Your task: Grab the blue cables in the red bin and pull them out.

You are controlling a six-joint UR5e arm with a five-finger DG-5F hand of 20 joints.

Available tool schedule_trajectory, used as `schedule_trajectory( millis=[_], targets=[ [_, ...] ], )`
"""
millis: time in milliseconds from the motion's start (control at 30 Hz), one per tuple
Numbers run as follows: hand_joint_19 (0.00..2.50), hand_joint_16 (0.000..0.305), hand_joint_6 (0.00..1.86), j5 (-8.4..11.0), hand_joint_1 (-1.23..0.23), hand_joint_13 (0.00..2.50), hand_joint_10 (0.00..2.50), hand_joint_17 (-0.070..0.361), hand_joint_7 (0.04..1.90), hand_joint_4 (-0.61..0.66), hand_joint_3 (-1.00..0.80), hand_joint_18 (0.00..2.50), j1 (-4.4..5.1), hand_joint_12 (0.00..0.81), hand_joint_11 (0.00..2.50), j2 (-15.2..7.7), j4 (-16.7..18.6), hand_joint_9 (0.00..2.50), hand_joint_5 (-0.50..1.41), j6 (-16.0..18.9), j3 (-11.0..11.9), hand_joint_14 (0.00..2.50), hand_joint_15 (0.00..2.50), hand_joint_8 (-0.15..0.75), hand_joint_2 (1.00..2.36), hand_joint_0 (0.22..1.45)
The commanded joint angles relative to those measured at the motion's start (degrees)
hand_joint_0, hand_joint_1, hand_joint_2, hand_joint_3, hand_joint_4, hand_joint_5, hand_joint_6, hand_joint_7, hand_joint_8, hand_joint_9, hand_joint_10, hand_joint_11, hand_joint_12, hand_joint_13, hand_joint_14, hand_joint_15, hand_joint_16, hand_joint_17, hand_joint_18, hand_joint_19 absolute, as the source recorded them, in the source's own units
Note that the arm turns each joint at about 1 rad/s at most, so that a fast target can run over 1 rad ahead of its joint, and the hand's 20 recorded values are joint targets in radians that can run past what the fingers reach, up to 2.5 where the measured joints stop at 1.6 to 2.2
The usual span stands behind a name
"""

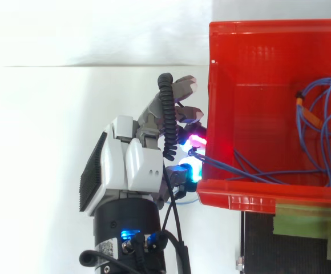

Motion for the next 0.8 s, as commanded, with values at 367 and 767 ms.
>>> schedule_trajectory(
  millis=[367, 767],
  targets=[
    [0.5, 0.05, 0.31, -0.02, -0.94, 0.64, 0.02, 0.111, 0.88, 0.12, -1.0, 0.6, 0.08, 0.347, 0.52, 0.0, 0.0, 0.98, 0.94, 0.0, 0.0, 0.01, 0.33, 0.267, 1.0, 0.9],
    [0.52, 0.05, 0.01, -0.02, -0.92, 0.62, 0.02, 0.114, 0.8, 0.17, -1.0, 0.57, 0.08, 0.349, 0.53, 0.0, 0.1, 0.96, 0.93, 0.0, 0.1, 0.02, 0.34, 0.264, 1.0, 0.85]
  ],
)
